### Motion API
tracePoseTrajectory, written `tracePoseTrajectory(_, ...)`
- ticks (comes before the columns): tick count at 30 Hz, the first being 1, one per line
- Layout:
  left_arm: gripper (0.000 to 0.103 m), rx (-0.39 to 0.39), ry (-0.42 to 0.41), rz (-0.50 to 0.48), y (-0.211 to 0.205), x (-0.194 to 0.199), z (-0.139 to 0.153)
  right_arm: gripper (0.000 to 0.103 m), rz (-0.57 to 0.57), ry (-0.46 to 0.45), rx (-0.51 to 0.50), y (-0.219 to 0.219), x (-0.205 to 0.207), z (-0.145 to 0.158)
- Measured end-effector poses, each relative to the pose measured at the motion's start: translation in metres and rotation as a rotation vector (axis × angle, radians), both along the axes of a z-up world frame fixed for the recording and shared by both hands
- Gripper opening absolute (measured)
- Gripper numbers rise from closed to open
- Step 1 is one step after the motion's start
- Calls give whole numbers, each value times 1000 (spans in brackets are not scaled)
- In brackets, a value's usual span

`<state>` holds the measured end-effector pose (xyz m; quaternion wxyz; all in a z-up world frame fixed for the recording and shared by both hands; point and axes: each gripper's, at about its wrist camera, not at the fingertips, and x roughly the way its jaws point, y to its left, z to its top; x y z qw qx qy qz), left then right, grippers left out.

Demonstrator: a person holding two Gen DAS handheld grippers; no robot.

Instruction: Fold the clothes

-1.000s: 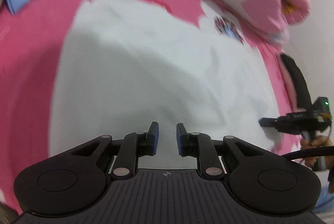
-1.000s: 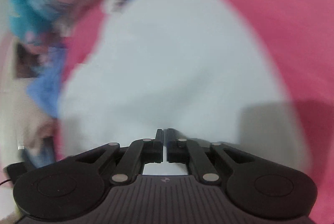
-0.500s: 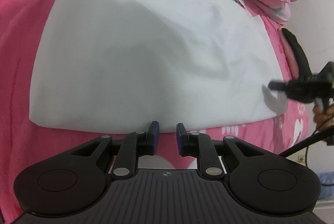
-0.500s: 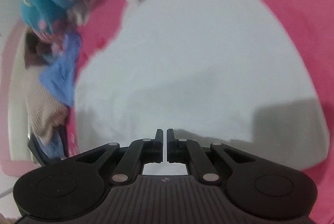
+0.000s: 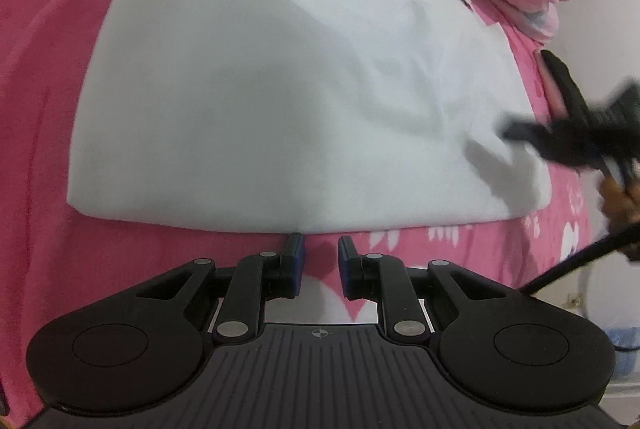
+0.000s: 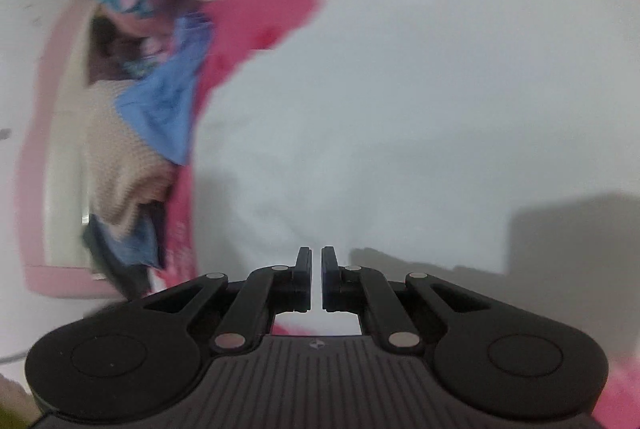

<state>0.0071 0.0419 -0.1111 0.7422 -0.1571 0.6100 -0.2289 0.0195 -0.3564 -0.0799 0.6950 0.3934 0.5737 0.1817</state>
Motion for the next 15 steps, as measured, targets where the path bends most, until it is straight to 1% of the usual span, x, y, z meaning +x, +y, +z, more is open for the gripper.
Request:
tracePoseTrajectory(1, 17, -2, -4, 4, 2, -1, 2, 4, 6, -9, 12, 12, 9, -8)
tracePoseTrajectory(3, 17, -9, -12, 14, 5, -2, 6, 4, 19, 13, 38, 30, 14, -29)
tracePoseTrajectory(5, 17, -20, -25, 26, 9, -2, 10, 2, 63, 78, -10, 53, 5, -47)
tracePoseTrajectory(10, 17, -28, -92, 48, 13, 5, 22, 3, 45, 167, 39, 52, -36, -53)
tracePoseTrajectory(13, 17, -58, -121, 72, 11, 18, 24, 4, 34, 153, 67, 52, -26, -43)
tracePoseTrajectory(15, 17, -64, -138, 86, 6, 28, 21, 4, 15, 118, 81, 57, -7, -36)
